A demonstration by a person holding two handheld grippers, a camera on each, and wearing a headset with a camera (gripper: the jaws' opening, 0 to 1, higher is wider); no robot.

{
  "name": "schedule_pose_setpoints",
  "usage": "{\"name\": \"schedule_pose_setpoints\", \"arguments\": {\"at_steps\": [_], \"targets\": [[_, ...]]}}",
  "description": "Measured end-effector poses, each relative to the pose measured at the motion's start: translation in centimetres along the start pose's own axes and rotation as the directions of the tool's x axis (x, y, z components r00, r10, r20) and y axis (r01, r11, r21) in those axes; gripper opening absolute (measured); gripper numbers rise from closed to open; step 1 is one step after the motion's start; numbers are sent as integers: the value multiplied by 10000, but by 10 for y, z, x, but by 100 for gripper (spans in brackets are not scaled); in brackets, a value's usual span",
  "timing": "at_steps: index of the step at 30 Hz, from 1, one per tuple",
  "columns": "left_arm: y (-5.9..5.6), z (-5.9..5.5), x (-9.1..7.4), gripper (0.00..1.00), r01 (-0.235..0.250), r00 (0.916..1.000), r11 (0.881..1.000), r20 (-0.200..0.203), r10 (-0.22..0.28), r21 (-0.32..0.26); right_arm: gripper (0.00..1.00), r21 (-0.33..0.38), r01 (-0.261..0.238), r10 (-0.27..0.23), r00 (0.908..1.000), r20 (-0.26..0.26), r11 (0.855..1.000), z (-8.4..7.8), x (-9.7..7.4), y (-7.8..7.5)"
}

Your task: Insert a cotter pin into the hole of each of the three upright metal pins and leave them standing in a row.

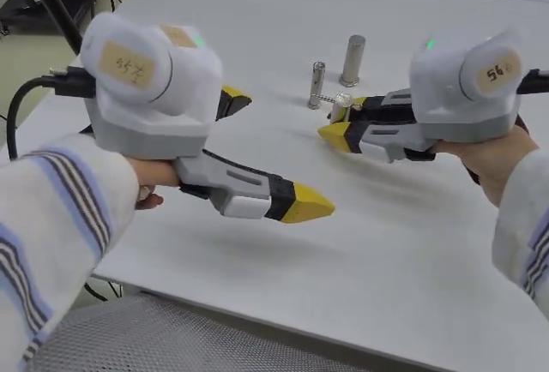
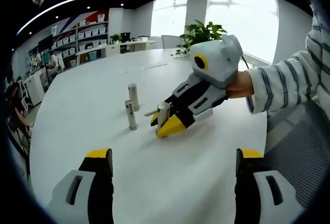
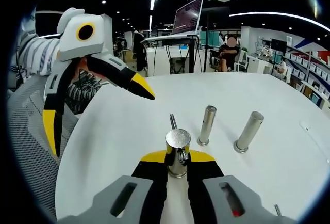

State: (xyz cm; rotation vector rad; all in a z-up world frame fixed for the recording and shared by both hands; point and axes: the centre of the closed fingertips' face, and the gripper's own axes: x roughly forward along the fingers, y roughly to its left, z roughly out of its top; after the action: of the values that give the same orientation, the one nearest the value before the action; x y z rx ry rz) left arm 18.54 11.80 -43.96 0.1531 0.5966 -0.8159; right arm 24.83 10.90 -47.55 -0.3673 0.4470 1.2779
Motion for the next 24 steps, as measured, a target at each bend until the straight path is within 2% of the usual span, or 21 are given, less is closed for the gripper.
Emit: {"name": "schedule_pose_setpoints", "arguments": {"at_steps": [8, 13, 24], "targets": [[-1, -5, -1, 99, 69, 9998, 10000, -174, -70, -26, 8, 340, 87, -86, 10000, -25, 9994, -4, -1, -3], [-2, -5, 0, 99, 103, 9998, 9999, -169, -104, -60, 9, 474, 129, -131, 9999, 41, 9988, -4, -2, -3], [-2, -7, 0, 98, 128, 9996, 9999, -253, -131, -113, 9, 2, 115, -115, 9998, 146, 9999, -4, 0, -4]]}}
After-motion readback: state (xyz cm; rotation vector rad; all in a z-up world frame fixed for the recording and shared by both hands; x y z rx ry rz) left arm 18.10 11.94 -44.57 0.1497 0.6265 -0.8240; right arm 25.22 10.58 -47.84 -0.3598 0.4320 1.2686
